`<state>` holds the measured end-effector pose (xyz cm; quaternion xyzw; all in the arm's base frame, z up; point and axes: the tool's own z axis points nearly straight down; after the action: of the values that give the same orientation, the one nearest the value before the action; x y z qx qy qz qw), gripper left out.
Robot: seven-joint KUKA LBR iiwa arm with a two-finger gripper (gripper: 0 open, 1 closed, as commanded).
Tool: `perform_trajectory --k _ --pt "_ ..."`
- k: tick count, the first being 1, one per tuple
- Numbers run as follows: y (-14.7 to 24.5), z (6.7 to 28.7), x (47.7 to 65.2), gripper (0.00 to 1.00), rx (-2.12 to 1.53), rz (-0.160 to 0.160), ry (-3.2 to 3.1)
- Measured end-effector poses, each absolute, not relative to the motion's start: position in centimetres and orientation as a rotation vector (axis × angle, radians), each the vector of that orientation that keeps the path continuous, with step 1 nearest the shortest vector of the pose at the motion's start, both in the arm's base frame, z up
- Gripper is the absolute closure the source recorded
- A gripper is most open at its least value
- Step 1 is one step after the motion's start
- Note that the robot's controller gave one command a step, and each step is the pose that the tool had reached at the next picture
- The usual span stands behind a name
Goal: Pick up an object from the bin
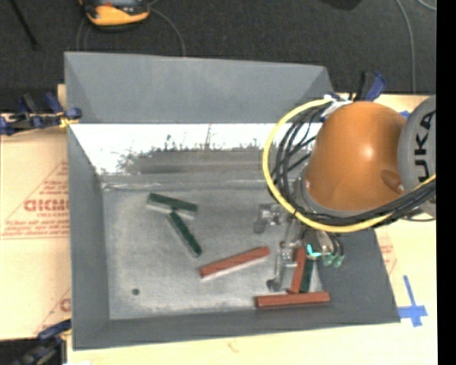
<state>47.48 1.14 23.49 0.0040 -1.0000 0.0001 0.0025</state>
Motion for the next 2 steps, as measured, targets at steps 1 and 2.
perform_trajectory --k 1,2 --pt "1.1 23.8 47.6 0.0 0.012 0.0 -3.143" --pt "0.6 18.3 49.9 0.0 0.091 0.001 -3.151"
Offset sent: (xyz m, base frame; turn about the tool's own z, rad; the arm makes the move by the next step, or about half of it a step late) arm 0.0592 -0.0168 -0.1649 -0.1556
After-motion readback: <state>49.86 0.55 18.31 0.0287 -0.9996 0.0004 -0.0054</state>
